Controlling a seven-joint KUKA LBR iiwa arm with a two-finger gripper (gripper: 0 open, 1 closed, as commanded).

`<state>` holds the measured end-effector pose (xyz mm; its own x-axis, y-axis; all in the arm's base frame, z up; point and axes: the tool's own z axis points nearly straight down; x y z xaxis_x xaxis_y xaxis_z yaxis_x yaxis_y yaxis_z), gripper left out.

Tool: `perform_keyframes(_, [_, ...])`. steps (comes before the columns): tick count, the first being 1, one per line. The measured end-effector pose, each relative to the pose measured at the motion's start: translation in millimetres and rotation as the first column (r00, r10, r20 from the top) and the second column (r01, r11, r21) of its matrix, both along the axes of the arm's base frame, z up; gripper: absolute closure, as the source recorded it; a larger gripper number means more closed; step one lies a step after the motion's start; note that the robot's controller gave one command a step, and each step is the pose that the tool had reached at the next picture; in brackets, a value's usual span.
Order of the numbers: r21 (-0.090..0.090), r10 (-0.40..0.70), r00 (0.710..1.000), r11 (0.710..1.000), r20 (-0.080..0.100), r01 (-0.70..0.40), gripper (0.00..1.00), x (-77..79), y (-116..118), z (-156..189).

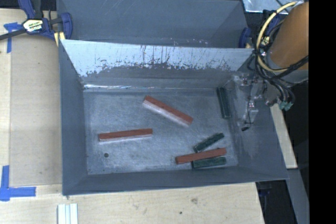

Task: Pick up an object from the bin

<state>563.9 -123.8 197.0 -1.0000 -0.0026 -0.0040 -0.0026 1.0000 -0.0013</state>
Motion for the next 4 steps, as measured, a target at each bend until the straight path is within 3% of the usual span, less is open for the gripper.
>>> perform_keyframes(1, [0.0,0.0,1.0,1.0,0.0,0.0,1.0,0.0,0,0])
perform_keyframes(2, [0.0,0.0,1.0,1.0,0.0,0.0,0.0,0.0,0,0])
perform_keyframes(3, [0.001,0.034,0.999,0.999,-0.01,-0.034,0.0,-29.9,33,-129])
perform_keyframes(4, [0.003,0.091,0.996,0.996,0.002,-0.091,0.0,3.6,104,-121])
